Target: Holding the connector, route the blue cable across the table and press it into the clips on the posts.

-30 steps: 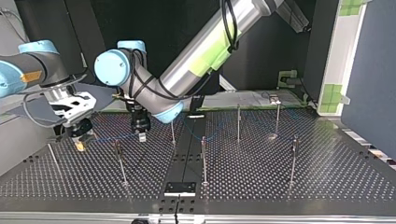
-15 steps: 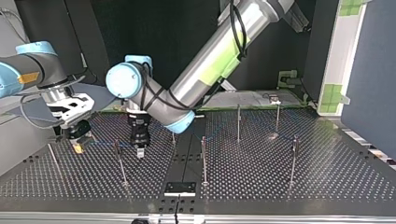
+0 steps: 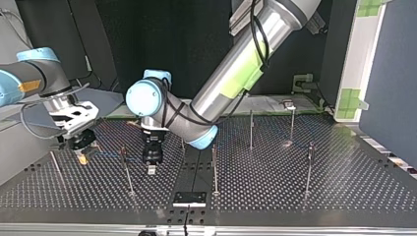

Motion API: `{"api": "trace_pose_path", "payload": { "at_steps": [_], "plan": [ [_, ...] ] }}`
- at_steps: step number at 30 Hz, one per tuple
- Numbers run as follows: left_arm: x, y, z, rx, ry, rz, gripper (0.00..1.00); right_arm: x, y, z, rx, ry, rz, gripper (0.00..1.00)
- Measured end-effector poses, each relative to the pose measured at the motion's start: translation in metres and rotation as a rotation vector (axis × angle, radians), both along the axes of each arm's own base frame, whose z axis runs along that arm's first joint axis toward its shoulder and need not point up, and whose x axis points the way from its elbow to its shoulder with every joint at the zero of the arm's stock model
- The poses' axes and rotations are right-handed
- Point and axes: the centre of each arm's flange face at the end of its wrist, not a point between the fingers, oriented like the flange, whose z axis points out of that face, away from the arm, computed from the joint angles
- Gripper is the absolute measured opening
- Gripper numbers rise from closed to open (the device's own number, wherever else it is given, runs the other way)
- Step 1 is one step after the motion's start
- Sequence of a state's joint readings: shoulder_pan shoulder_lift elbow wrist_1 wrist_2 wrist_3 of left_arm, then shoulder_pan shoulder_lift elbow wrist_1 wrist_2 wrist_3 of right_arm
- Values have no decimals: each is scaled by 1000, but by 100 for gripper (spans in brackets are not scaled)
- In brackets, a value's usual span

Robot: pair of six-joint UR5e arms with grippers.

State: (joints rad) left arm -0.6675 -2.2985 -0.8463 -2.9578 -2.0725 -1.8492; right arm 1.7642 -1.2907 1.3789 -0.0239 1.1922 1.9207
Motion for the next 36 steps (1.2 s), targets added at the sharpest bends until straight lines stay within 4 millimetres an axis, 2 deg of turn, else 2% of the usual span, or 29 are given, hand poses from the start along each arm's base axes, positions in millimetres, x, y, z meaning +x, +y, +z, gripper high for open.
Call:
{"api": "trace_pose_path", "payload": {
  "at_steps": [6,7,8,9,10,25,31,36],
  "plan": [
    [-3,-7,-1,12,0,-58,8,0,-1,-1,1,0,0,0],
    [-4,-8,-1,13,0,-64,62,0,-1,-1,2,0,0,0],
    [-5,-9,-1,14,3,-72,76,0,-1,-1,2,0,0,0],
    [-7,-10,-2,16,6,-77,76,0,-1,-2,2,0,0,0],
    [-8,-11,-2,18,9,-80,100,0,-1,-2,2,0,0,0],
    [-23,-11,-12,73,101,-90,100,1,-1,-2,4,-1,7,0],
    [-41,-13,-14,95,143,-88,100,1,-1,-2,5,-1,8,0],
    [-59,-10,-5,103,152,-79,100,1,-1,-3,7,-1,9,0]
  ]
}}
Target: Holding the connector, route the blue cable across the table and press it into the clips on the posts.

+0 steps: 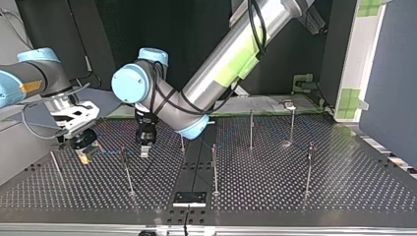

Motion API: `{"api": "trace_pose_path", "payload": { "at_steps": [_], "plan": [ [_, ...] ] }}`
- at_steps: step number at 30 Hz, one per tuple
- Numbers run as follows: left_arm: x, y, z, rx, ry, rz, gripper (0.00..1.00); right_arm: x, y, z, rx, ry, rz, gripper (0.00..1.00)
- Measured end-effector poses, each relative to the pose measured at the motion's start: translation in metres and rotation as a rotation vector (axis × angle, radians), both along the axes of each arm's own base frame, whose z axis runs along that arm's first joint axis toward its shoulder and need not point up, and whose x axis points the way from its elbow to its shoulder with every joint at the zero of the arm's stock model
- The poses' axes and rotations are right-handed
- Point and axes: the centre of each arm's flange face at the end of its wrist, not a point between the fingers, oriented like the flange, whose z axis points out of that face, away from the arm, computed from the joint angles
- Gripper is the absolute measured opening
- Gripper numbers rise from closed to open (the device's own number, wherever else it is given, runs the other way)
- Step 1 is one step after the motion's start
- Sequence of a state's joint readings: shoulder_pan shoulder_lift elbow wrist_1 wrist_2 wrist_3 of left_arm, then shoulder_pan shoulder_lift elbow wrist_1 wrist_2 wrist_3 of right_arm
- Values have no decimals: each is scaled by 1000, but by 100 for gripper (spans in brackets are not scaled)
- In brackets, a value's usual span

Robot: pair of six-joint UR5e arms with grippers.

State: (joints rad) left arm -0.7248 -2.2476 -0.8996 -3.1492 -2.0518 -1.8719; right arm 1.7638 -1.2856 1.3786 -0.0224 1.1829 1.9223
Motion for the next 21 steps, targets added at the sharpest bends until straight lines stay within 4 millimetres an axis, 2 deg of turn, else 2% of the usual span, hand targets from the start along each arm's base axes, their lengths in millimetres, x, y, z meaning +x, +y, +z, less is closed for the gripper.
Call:
{"api": "trace_pose_path", "payload": {
  "at_steps": [4,15,17,21],
  "plan": [
    [-17,-3,8,-6,-7,-14,100,0,0,0,1,0,1,0],
    [-86,-17,34,-72,-25,-44,100,0,0,0,3,1,2,0],
    [-95,-17,39,-83,-36,-49,100,0,0,-1,4,1,2,0],
    [-101,-10,49,-104,-58,-38,100,0,0,-1,4,1,2,0]
  ]
}}
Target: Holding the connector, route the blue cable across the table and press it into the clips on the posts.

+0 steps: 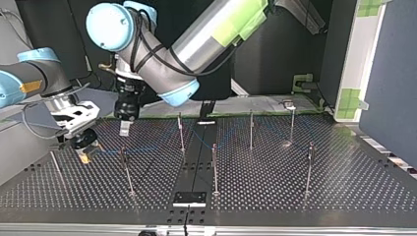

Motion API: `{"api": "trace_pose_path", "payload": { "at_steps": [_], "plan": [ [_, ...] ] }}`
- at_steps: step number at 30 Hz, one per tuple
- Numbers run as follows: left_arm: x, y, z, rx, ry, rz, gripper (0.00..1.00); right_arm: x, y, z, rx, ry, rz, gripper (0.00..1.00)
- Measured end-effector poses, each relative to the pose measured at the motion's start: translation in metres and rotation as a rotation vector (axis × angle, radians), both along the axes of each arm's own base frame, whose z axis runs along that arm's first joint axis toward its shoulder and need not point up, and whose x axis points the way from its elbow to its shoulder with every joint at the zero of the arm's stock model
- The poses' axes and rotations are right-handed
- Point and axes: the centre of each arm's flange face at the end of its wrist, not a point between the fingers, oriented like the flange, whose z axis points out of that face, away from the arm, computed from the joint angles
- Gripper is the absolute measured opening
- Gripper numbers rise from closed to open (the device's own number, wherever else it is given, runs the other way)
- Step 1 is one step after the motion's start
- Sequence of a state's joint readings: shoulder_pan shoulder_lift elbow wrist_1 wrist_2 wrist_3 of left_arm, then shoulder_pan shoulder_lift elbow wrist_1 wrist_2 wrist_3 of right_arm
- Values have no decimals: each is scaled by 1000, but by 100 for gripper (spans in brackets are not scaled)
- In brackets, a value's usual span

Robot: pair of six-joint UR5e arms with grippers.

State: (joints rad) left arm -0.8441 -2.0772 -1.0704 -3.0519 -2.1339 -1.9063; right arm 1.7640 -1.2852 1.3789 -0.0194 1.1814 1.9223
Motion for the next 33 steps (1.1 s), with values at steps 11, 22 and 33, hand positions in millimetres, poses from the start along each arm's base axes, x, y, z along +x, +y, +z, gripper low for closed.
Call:
{"api": "trace_pose_path", "payload": {
  "at_steps": [11,22,33],
  "plan": [
    [12,44,28,-81,-64,54,100,4,2,0,-1,0,10,0],
    [1,77,53,-158,-131,96,100,6,3,0,0,0,15,0],
    [-36,93,73,-280,-179,97,100,8,4,-1,2,0,19,0]
  ]
}}
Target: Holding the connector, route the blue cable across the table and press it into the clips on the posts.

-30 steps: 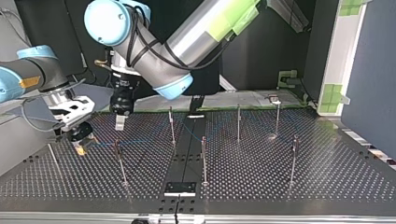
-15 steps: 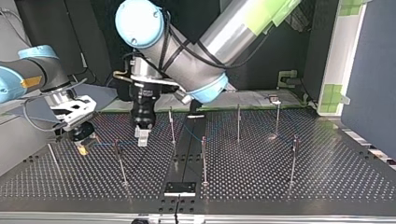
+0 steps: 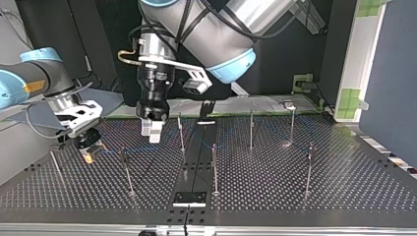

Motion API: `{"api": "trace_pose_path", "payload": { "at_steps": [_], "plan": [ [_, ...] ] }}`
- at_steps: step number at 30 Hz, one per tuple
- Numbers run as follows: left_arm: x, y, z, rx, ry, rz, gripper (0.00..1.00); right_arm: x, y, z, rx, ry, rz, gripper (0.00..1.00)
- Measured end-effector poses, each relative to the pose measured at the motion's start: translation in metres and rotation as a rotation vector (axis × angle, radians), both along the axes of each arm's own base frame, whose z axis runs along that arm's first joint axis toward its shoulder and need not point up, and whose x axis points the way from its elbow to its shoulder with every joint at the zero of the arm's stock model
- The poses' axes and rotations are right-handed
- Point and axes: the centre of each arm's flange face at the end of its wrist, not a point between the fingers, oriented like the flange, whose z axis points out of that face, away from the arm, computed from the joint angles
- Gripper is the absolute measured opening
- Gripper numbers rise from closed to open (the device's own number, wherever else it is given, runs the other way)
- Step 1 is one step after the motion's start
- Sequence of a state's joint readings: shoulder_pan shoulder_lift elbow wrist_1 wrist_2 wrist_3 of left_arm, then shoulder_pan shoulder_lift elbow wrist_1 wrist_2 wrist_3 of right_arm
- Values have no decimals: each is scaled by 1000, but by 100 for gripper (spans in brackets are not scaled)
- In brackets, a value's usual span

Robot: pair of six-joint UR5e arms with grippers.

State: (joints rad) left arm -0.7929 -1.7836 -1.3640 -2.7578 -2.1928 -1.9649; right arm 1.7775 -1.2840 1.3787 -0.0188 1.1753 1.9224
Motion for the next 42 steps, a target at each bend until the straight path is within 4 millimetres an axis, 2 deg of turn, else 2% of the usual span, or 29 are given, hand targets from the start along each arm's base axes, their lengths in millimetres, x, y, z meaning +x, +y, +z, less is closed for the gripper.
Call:
{"api": "trace_pose_path", "payload": {
  "at_steps": [4,7,17,27,32,42],
  "plan": [
    [-4,7,-1,-31,-14,-3,100,1,1,0,0,0,1,0],
    [-4,1,-20,-35,-2,-14,100,0,0,0,0,0,0,0],
    [0,-20,-105,-5,62,-43,100,-1,0,0,0,0,-2,0],
    [3,-24,-191,44,125,-38,100,1,0,0,0,0,1,0],
    [-1,-18,-213,28,140,-12,100,1,0,0,0,0,1,0],
    [-11,-3,-244,8,147,7,100,-1,-1,0,1,0,-2,0]
  ]
}}
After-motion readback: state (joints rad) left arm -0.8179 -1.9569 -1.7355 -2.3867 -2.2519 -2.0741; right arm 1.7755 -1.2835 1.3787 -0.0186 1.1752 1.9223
